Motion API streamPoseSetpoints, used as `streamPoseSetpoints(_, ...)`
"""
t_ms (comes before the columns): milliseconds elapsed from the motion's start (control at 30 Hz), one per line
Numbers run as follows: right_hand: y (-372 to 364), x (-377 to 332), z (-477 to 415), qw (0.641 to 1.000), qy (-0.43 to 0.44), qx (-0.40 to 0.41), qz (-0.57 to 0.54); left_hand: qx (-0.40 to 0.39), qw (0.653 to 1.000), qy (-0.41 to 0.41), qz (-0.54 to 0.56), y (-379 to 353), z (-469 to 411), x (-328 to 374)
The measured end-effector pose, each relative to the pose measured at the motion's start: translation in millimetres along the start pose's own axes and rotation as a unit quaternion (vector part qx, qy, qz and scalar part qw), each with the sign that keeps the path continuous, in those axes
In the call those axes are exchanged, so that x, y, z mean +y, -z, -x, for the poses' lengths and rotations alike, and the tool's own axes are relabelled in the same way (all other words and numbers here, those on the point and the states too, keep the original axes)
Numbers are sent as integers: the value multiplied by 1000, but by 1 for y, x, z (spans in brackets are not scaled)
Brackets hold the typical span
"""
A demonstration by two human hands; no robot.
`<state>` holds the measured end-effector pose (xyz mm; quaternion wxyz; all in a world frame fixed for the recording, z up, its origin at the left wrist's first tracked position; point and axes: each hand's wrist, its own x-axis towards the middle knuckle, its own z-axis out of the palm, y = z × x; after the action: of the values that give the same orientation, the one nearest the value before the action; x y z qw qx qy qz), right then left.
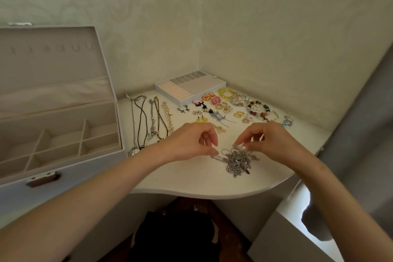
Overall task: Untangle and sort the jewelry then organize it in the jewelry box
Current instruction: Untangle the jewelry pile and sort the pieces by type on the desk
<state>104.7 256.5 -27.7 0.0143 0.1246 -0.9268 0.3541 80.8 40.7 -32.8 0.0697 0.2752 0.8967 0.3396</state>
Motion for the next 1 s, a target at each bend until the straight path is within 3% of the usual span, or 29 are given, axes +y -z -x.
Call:
streamPoseSetpoints(133, 6, 8, 5, 997, 7, -73, 31, -29, 999, -34, -3, -18, -3, 11)
streamPoseSetpoints(300, 1, 18, 8, 994, 15, -103, 21, -64, 995, -61, -41, -33, -10, 13)
streamPoseSetpoints(533, 0, 28, 8, 995, 26, -94, -3, -87, 994, -57, -34, -24, -4, 1)
streamPoseSetpoints(700, 1, 35, 3, 1000, 6, -13, -28, -97, 994, -44, -1, -15, 5, -9)
streamPoseSetpoints(900, -1, 30, 1, 998, -10, -46, 38, -150, 987, -59, -32, 0, 6, -6)
streamPoseSetpoints(1000, 0, 27, -1, 997, -15, -49, 65, -127, 988, -64, -64, 1, 5, -4)
